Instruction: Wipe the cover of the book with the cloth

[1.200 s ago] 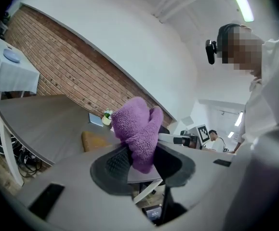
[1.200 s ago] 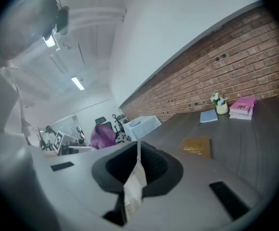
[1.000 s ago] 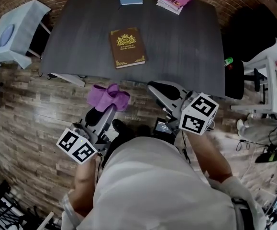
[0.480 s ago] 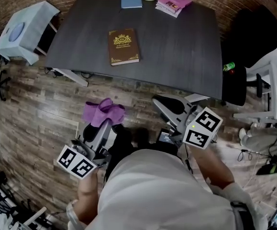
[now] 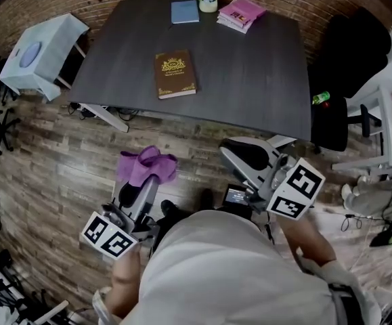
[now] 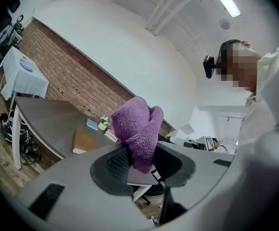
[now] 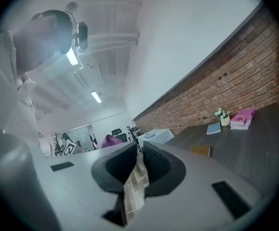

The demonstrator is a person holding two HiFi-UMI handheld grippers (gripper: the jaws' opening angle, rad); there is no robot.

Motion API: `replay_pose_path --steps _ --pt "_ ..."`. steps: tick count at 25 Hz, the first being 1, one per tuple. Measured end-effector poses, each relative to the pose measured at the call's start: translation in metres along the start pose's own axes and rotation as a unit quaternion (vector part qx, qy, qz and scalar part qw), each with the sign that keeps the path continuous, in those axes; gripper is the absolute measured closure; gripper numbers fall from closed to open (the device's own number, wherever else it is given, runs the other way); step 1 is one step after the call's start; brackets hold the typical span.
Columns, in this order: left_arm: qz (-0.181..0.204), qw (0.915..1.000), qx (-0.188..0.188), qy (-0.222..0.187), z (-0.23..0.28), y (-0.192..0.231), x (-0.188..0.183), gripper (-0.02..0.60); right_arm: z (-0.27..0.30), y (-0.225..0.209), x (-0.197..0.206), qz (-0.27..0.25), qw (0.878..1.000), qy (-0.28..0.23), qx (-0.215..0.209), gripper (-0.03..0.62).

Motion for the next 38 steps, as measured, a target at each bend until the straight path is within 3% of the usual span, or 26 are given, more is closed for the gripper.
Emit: replay_pose_path --steps 17,38 --pt "0.004 0.9983 0.052 0.027 -0.04 0.021 -0.023 0.452 0.041 0.019 0.012 0.044 0.994 0.016 0.095 0.58" --pt "-0.007 0.9953 0.088 0.041 -0.041 0.035 -0.022 0.453 0.049 0.027 0.021 0.029 0.99 0.038 0.135 0.58"
Point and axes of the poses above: the fingertips, and each gripper's own axes: z forward along the fingers, y to its left, x out of its underside, the point moved 3 cm from there along -z, backward along the fingers, and after that the axes turned 6 degrees about y, right-handed, at the moved point
